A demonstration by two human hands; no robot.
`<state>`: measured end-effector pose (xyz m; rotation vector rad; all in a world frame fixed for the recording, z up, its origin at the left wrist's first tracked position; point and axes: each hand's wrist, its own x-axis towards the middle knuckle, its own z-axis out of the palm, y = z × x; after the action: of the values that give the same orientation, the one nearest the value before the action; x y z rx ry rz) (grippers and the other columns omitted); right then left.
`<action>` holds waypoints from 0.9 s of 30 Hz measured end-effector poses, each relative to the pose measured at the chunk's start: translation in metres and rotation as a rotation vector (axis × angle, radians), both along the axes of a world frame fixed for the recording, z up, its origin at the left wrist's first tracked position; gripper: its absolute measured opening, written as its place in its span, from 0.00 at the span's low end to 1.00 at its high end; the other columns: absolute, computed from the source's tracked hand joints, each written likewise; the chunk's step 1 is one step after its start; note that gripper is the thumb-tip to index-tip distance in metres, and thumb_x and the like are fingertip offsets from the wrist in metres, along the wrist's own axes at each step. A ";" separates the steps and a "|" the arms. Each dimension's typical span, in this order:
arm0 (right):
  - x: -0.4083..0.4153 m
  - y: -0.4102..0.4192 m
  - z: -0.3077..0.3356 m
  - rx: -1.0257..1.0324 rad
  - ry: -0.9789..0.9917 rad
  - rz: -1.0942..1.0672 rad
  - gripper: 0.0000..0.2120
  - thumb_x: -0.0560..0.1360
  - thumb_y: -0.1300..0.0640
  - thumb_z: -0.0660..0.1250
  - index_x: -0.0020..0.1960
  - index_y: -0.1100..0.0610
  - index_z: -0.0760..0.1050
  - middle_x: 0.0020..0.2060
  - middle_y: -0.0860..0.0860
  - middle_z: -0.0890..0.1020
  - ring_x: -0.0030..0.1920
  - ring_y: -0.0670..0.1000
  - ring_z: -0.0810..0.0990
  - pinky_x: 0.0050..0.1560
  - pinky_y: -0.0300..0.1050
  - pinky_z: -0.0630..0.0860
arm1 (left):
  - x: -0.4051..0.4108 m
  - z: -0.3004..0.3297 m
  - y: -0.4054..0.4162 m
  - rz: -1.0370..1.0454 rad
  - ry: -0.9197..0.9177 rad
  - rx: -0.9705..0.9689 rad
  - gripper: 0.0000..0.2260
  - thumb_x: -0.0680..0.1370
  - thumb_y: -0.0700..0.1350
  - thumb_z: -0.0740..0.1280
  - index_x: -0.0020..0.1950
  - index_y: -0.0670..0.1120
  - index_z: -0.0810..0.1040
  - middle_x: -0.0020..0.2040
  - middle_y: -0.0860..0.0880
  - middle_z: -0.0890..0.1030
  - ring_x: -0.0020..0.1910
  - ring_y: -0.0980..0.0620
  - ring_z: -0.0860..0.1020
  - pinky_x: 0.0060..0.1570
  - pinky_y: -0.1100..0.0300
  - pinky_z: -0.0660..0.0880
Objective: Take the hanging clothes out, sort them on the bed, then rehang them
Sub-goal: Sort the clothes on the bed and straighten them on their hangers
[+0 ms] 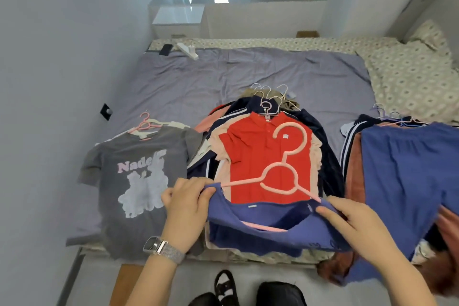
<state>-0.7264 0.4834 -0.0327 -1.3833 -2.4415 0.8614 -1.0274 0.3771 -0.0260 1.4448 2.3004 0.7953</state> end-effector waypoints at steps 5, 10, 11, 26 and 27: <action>0.002 -0.027 0.027 0.068 0.226 -0.122 0.08 0.73 0.55 0.71 0.43 0.41 0.78 0.43 0.38 0.81 0.47 0.40 0.77 0.44 0.33 0.71 | 0.006 0.022 -0.044 0.156 -0.083 0.060 0.09 0.73 0.52 0.54 0.41 0.66 0.68 0.41 0.67 0.74 0.50 0.58 0.68 0.50 0.58 0.57; -0.002 -0.054 0.033 0.060 0.290 -0.105 0.09 0.76 0.55 0.67 0.47 0.39 0.75 0.46 0.35 0.79 0.52 0.38 0.75 0.47 0.32 0.69 | 0.014 0.043 -0.102 0.288 -0.047 0.095 0.09 0.74 0.53 0.54 0.42 0.66 0.71 0.43 0.62 0.77 0.50 0.57 0.68 0.53 0.54 0.61; -0.008 -0.060 0.034 0.058 0.319 -0.083 0.09 0.76 0.55 0.67 0.48 0.40 0.76 0.46 0.35 0.79 0.52 0.37 0.75 0.48 0.33 0.69 | 0.012 0.049 -0.116 0.308 -0.034 0.109 0.08 0.74 0.54 0.54 0.42 0.66 0.71 0.42 0.62 0.77 0.50 0.56 0.69 0.54 0.52 0.63; -0.172 -0.107 0.089 0.090 0.556 0.327 0.07 0.73 0.48 0.67 0.44 0.36 0.74 0.47 0.30 0.79 0.50 0.34 0.76 0.50 0.24 0.66 | -0.077 0.101 -0.262 0.698 0.047 0.273 0.10 0.78 0.49 0.59 0.42 0.63 0.75 0.43 0.62 0.78 0.52 0.48 0.75 0.57 0.38 0.69; -0.183 -0.107 0.085 0.083 0.555 0.342 0.09 0.74 0.51 0.68 0.43 0.35 0.73 0.47 0.28 0.78 0.49 0.33 0.76 0.50 0.23 0.66 | -0.086 0.097 -0.265 0.703 0.039 0.271 0.10 0.78 0.49 0.59 0.41 0.64 0.75 0.43 0.62 0.79 0.52 0.48 0.75 0.56 0.39 0.70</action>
<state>-0.9092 0.3760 0.0525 -0.5883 -2.2531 1.0320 -1.1133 0.1125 0.0712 0.7030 2.8431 1.3086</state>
